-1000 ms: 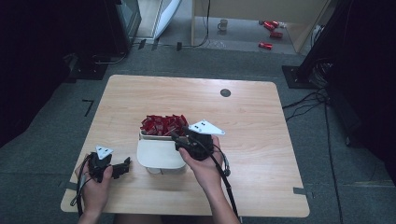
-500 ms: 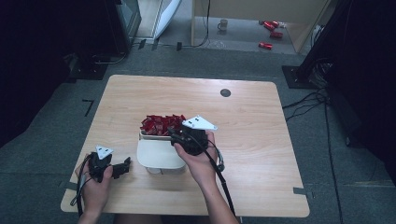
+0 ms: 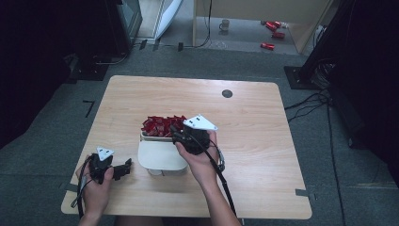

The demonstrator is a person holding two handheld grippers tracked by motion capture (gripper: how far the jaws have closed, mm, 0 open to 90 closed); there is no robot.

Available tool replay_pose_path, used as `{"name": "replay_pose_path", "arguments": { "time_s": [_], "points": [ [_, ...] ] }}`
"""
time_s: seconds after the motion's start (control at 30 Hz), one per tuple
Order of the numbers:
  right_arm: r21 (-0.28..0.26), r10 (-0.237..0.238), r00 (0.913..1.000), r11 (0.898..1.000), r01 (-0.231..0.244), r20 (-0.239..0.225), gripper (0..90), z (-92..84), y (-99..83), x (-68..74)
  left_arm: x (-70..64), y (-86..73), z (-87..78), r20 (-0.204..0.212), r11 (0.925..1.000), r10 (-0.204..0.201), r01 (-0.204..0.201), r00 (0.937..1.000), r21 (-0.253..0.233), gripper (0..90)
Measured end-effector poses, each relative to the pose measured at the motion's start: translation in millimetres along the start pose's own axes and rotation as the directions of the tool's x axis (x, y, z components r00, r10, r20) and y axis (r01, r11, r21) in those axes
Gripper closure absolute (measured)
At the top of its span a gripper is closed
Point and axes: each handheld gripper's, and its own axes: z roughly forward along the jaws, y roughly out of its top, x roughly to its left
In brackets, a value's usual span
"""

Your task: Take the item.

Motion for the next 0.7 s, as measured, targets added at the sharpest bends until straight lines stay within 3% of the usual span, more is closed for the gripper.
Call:
{"name": "replay_pose_path", "arguments": {
  "time_s": [0.17, 0.3, 0.7],
  "points": [
    [0.017, -0.005, 0.9999, 1.0, 0.005, -0.012, 52.5, 5.1, -3.4, 6.1, 0.1, 0.2, 0.1, 0.001, 1.0, 0.003, -0.003, 1.0, 0.001, 8.0],
    [0.024, 0.028, 0.9978, 0.999, -0.027, -0.06, 59.2, 4.9, -4.7, 7.8, 0.0, 0.3, 0.3, 0.002, 1.0, 0.003, -0.004, 1.0, 0.001, 8.0],
    [-0.002, 0.035, 0.9959, 0.999, -0.036, -0.083, 65.5, 3.5, -4.5, 15.2, -0.3, 0.7, 0.9, 0.003, 1.0, 0.002, -0.002, 1.0, -0.003, 8.0]
  ]
}}
